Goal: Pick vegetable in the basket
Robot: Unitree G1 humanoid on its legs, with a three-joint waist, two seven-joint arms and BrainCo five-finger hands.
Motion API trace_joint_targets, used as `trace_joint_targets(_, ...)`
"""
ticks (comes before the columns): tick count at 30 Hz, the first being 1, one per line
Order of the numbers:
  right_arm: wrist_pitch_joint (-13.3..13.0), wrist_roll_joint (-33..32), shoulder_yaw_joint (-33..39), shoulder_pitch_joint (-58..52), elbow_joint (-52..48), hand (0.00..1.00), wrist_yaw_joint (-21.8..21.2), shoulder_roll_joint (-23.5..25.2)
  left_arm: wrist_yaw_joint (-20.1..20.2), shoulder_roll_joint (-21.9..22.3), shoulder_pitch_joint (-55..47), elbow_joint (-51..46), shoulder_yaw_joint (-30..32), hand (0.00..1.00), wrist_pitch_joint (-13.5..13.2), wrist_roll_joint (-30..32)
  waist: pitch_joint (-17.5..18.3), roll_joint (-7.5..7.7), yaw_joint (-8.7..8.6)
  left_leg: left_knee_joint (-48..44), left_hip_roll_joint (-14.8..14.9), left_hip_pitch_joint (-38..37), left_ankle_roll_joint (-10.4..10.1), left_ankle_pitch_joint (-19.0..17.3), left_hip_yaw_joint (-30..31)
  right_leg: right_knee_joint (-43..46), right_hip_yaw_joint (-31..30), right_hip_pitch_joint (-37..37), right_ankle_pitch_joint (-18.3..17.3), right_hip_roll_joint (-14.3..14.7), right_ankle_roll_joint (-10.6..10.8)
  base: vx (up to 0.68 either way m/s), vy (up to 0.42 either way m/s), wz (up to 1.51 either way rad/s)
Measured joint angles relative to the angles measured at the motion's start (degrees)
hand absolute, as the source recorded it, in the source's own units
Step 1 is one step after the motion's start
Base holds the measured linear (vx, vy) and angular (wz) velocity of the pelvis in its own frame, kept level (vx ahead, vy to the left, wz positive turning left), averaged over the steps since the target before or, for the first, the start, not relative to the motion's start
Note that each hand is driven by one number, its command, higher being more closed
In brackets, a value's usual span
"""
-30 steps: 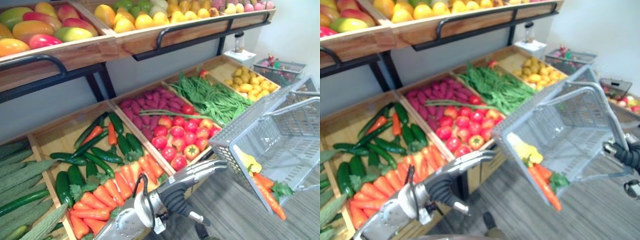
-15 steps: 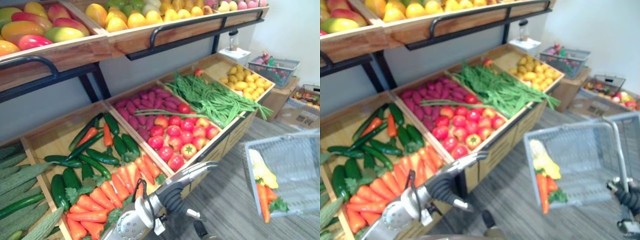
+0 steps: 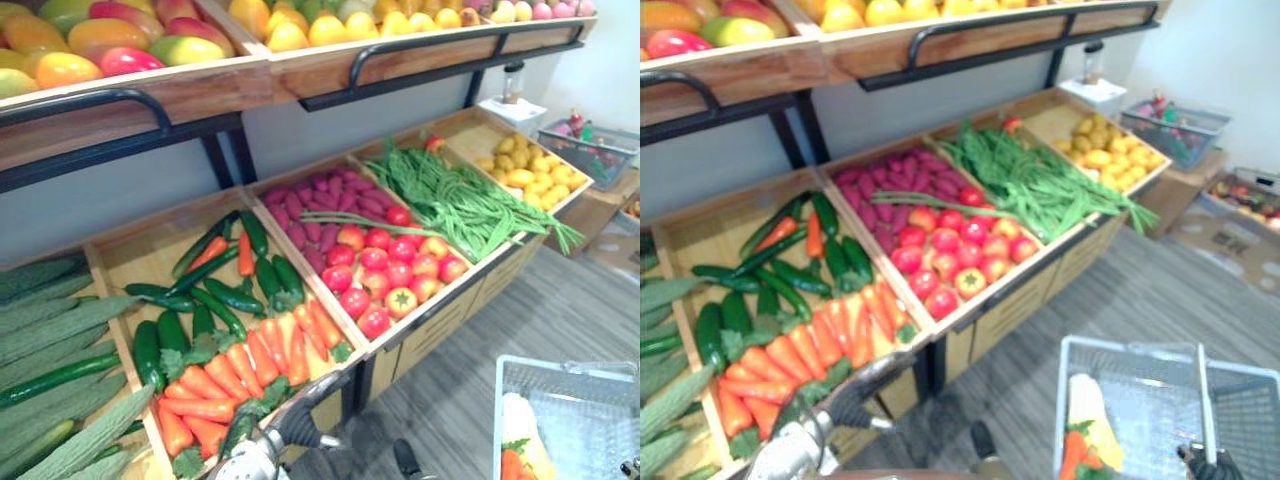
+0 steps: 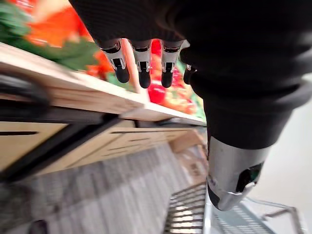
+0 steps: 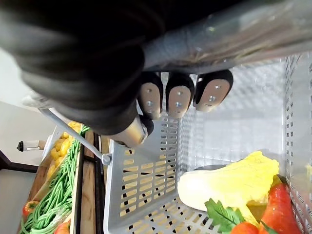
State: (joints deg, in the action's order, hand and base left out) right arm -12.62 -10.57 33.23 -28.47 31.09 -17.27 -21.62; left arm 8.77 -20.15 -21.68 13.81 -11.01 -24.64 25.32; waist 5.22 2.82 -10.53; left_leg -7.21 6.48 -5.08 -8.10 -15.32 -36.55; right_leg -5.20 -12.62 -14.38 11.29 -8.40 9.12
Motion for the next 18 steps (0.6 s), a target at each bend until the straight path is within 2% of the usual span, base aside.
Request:
trace_joint_targets(1,-0.2,1.2,0.0,0.9,2.0,1.00,1.8,0.7,-2.1,0.5,-0.1,2.3,1.2,0.00,-0.9,0.9,0.0,-0.03,0.37,0.0,0.3,0.2,0.0,0.0,1.1,-0.3,1.3,0.7,0.0,0.0,0.0,0.04,-0.053,0.37)
trace_joint_targets(3,-0.4,1.7,0.0,1.6,3.7,1.00,2.9,1.2,-3.2,2.2,0.2,4.1,2.5,0.00,-1.2,1.8,0.4,-0.26,0.80,-0.1,0.5,0.7,0.0,0.0,2.1,-0.7,2.6,1.0,0.0,-0.2,0.0,0.03,-0.056,0.34)
trace_joint_targets(4,-0.6,1.7,0.0,2.4,5.3,1.00,4.0,2.0,-4.6,4.4,1.5,6.5,3.8,0.00,-1.4,2.5,0.6,-0.63,1.28,-0.1,0.6,1.4,0.2,0.2,3.2,-0.7,3.9,1.0,-0.1,-0.5,-0.2,0.01,-0.066,0.43)
trace_joint_targets(7,-1.6,1.7,0.3,6.1,12.8,1.00,8.0,4.7,-9.6,9.3,6.2,15.6,10.6,0.00,-1.3,4.9,0.8,-1.80,2.43,0.0,1.0,3.1,0.5,1.0,7.2,-0.7,8.0,1.9,-0.6,-1.0,-0.9,0.02,-0.084,0.58)
trace_joint_targets(10,-1.8,1.7,1.2,9.0,19.5,1.00,10.8,6.8,-13.5,11.0,9.5,22.7,15.8,0.00,-0.3,5.2,0.7,-3.05,3.23,0.1,1.5,3.6,0.4,1.6,10.8,-0.8,11.4,3.6,-1.4,-1.2,-1.5,0.00,-0.090,0.61)
trace_joint_targets(13,-1.8,1.7,2.6,11.9,26.0,1.00,12.6,7.9,-15.3,14.0,12.0,25.7,18.2,0.00,-0.2,5.2,0.3,-3.83,3.44,1.1,1.5,4.1,0.5,2.6,13.8,-0.8,14.4,4.7,-2.3,-1.6,-2.2,-0.03,-0.077,0.49)
trace_joint_targets(16,-1.8,1.7,7.3,13.2,29.7,1.00,13.9,9.6,-15.6,18.7,14.3,28.1,26.7,0.00,0.7,5.1,0.0,-4.28,3.39,2.3,1.7,4.2,0.5,3.7,17.5,-0.8,17.3,5.9,-3.3,-1.5,-2.3,-0.04,-0.087,0.42)
trace_joint_targets(17,-1.7,1.7,8.9,13.3,30.9,1.00,14.4,9.7,-15.4,20.3,15.1,28.7,31.5,0.00,1.4,3.9,-0.1,-4.51,3.39,2.7,1.9,4.2,0.7,3.9,19.2,-0.8,18.6,6.6,-3.6,-1.3,-2.3,-0.01,-0.080,0.42)
trace_joint_targets(18,-1.7,1.7,9.3,13.3,31.3,1.00,14.5,9.8,-15.2,20.8,15.2,28.7,31.9,0.00,1.5,3.6,-0.1,-4.66,3.39,3.0,2.0,4.2,0.9,4.0,19.9,-0.8,19.1,6.9,-3.8,-1.2,-2.4,-0.01,-0.079,0.41)
